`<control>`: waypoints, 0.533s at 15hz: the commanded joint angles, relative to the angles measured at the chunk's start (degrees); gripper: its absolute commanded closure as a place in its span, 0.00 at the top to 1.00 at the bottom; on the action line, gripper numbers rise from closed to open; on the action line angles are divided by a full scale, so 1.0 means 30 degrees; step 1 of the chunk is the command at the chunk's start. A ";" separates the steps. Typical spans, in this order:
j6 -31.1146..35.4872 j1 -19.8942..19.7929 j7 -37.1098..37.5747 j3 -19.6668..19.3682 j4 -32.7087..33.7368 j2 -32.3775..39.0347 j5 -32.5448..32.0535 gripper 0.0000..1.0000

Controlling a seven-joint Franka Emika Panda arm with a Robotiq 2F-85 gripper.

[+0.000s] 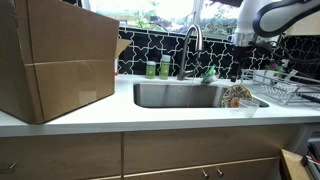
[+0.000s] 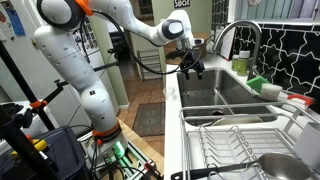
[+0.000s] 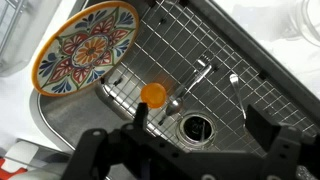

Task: Rinse the plate with the water, then put it on the dish rack

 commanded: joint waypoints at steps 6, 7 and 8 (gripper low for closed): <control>0.0250 -0.0685 0.1522 -0.0941 0.1053 0.1235 -0.0411 1.00; 0.0019 -0.0961 0.1504 -0.1389 0.1351 0.1455 -0.0192 1.00; 0.0023 -0.1313 0.1739 -0.1810 0.1654 0.1722 -0.0254 1.00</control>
